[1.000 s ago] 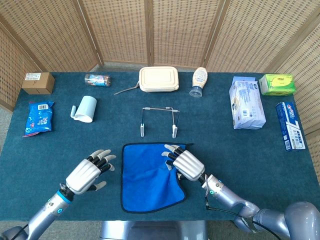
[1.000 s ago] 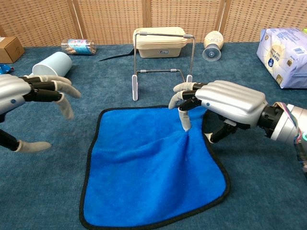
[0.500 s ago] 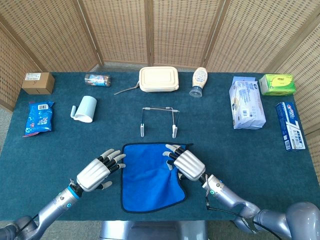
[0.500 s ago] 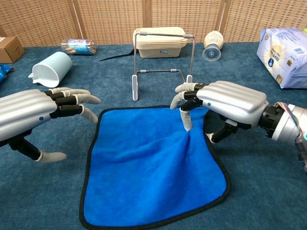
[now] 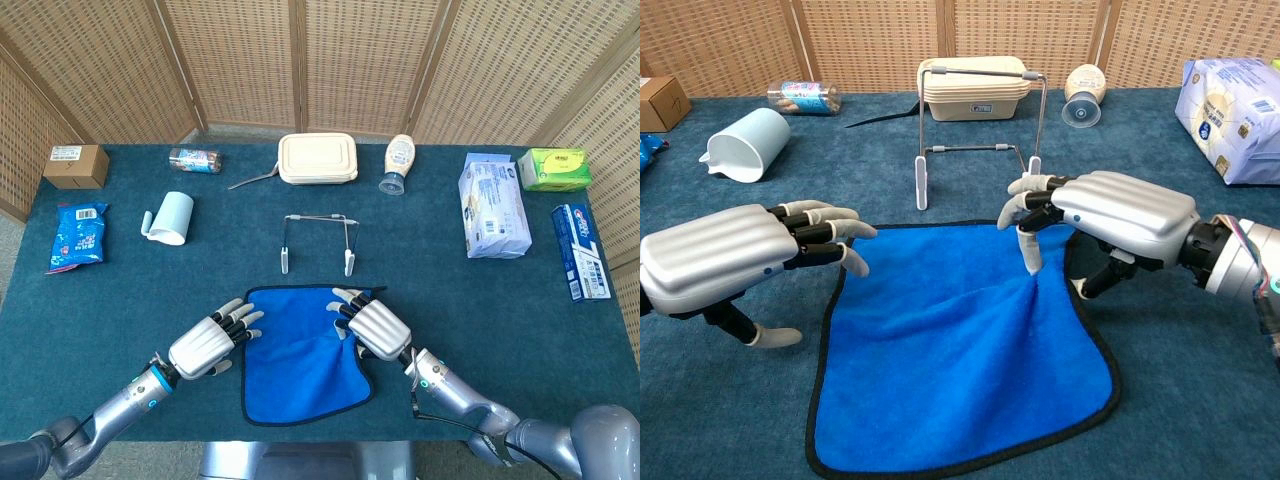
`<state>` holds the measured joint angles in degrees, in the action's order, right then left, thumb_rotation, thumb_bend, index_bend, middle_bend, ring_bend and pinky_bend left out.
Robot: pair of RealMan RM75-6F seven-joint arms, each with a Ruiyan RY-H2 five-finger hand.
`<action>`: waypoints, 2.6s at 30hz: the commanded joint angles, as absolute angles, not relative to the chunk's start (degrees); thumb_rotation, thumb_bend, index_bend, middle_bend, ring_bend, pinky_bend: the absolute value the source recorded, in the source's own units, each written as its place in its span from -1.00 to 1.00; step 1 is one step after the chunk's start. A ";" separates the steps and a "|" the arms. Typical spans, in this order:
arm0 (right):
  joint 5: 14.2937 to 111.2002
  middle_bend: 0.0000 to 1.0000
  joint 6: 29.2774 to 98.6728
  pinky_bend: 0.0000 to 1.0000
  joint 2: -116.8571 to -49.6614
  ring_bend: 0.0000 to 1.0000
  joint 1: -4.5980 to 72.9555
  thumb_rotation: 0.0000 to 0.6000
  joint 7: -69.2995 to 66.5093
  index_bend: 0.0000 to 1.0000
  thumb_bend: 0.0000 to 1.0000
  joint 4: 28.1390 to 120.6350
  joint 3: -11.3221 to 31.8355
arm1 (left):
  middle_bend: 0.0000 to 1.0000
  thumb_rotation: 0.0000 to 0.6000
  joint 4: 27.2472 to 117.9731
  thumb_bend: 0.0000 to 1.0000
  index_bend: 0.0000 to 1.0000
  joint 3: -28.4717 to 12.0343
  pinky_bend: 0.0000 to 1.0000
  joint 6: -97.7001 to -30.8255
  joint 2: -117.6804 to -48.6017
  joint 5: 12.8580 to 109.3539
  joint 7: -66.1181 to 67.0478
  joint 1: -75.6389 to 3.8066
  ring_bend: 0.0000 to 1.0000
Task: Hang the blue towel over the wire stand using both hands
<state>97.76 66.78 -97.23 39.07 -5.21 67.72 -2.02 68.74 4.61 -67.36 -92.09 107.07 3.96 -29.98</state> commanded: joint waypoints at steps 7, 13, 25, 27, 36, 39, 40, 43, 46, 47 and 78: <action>97.56 -0.49 66.74 -0.59 -97.29 -0.80 38.98 1.00 -5.74 0.35 0.01 67.43 -1.83 | -0.80 1.00 66.35 -0.25 -0.52 4.91 -0.83 -66.92 -94.46 105.75 2.63 -31.43 -0.94; 97.40 -0.49 66.61 -0.59 -97.23 -0.80 38.96 1.00 -6.02 0.35 0.01 67.13 -1.75 | -0.79 1.00 65.49 -0.14 -0.51 5.00 -0.83 -66.34 -95.68 105.09 2.31 -32.37 -0.94; 96.95 -0.49 66.85 -0.59 -96.77 -0.80 38.61 1.00 -6.13 0.35 0.01 67.32 -1.42 | -0.77 1.00 63.19 -0.14 -0.51 4.80 -0.82 -65.58 -98.35 103.91 1.07 -34.32 -0.93; 96.84 -0.49 66.84 -0.59 -96.72 -0.80 38.51 1.00 -6.17 0.35 0.01 67.31 -1.40 | -0.77 1.00 62.70 -0.14 -0.50 4.70 -0.82 -65.67 -98.97 103.70 0.77 -34.61 -0.93; 96.54 -0.49 66.94 -0.59 -96.46 -0.80 38.26 1.00 -6.43 0.34 0.01 67.55 -1.22 | -0.71 1.00 60.52 -0.12 -0.43 4.27 -0.77 -67.45 -101.84 103.26 -0.06 -35.22 -0.86; 96.48 -0.49 66.95 -0.59 -96.44 -0.80 38.16 1.00 -6.47 0.35 0.01 67.60 -1.23 | -0.69 1.00 59.69 -0.02 -0.39 4.35 -0.76 -67.73 -102.70 103.21 -0.25 -35.46 -0.84; 96.50 -0.49 66.97 -0.59 -96.42 -0.80 38.14 1.00 -6.48 0.34 0.01 67.62 -1.24 | -0.68 1.00 59.47 0.05 -0.36 4.38 -0.76 -67.78 -102.91 103.20 -0.31 -35.55 -0.82; 96.52 -0.49 67.02 -0.59 -96.42 -0.80 38.09 1.00 -6.52 0.34 0.01 67.62 -1.23 | -0.66 1.00 58.96 0.19 -0.32 4.42 -0.75 -67.91 -103.46 103.11 -0.48 -35.81 -0.81; 96.49 -0.49 67.07 -0.59 -96.40 -0.81 38.02 1.00 -6.64 0.34 0.01 67.65 -1.20 | -0.66 1.00 58.71 0.24 -0.33 4.50 -0.75 -67.64 -103.88 102.77 -0.90 -36.14 -0.80; 96.48 -0.49 67.08 -0.59 -96.39 -0.81 38.00 1.00 -6.65 0.34 0.01 67.64 -1.19 | -0.66 1.00 58.65 0.24 -0.33 4.52 -0.75 -67.56 -103.96 102.70 -0.95 -36.23 -0.80; 96.21 -0.48 66.43 -0.58 -96.65 -0.81 38.09 1.00 -7.12 0.40 0.01 67.28 -0.91 | -0.55 1.00 60.30 0.22 0.18 5.30 -0.70 -69.35 -102.25 100.13 -2.69 -35.53 -0.69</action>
<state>96.21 66.44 -96.65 38.09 -7.13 67.29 -0.91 60.12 5.29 -69.31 -102.41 100.26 -2.68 -35.63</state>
